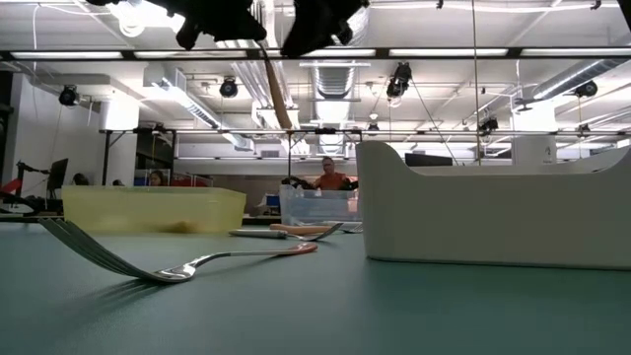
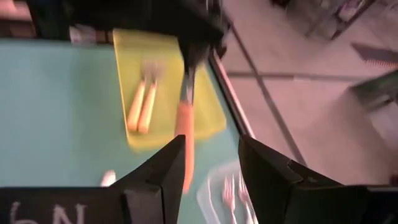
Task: Sort silverware by color (type)
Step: Put the light orange into the yellow bin
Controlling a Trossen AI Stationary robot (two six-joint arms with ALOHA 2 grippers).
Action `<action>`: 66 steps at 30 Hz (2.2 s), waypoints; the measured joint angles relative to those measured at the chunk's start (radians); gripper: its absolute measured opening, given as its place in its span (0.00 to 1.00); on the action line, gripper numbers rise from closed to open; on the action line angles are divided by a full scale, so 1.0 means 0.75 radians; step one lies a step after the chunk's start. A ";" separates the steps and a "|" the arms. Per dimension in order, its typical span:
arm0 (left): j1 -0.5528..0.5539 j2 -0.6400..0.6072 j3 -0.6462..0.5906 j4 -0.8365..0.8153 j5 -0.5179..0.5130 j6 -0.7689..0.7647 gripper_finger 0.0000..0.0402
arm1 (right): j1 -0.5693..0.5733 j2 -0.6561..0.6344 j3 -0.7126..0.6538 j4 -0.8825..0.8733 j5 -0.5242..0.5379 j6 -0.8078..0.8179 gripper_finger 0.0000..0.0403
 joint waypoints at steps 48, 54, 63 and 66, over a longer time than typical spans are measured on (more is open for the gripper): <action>-0.001 -0.162 -0.001 -0.036 0.132 0.021 0.00 | 0.017 0.126 -0.230 0.750 0.074 -0.095 0.09; -0.001 -0.163 -0.001 -0.035 0.128 0.080 0.03 | 0.017 0.125 -0.158 0.594 0.075 -0.084 0.09; -0.001 -0.240 -0.001 -0.041 0.126 0.361 0.31 | -0.023 0.124 -0.047 0.368 0.063 -0.059 0.09; -0.001 -0.285 -0.001 -0.047 0.091 0.482 0.44 | -0.050 0.124 -0.029 0.347 0.012 -0.043 0.09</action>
